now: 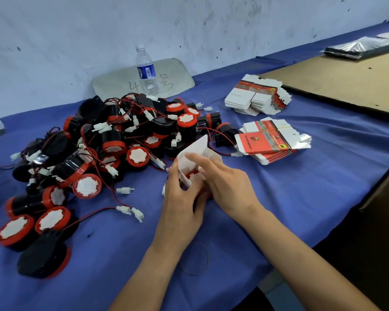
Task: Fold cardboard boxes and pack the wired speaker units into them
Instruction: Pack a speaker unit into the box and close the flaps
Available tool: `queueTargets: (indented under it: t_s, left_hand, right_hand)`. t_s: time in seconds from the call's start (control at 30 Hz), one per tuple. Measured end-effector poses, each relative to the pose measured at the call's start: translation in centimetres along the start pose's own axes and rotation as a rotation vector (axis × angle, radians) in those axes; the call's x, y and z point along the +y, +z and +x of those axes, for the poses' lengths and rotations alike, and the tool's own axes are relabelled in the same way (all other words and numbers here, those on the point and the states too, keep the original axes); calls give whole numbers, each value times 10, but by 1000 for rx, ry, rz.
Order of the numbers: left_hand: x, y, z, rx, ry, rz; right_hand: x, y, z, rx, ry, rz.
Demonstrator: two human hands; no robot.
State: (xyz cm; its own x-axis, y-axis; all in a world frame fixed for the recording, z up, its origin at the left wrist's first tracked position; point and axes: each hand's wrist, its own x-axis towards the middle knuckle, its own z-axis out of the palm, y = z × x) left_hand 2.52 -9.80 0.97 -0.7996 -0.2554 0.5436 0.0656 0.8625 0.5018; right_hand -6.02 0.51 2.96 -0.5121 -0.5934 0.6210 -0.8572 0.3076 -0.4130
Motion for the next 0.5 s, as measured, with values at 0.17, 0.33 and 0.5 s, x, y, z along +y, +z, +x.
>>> queueTargets:
  t_s: [0.17,0.33,0.5]
  left_hand:
    - [1,0,0,8,28,-14]
    - [1,1,0,-9,54,-49]
    - [2,2,-2,-18,47,-69]
  right_hand:
    - [-2,4,4,69,156,12]
    - [-2,1,2,281,42,-101]
    - [-3,0,3,258,25,-91]
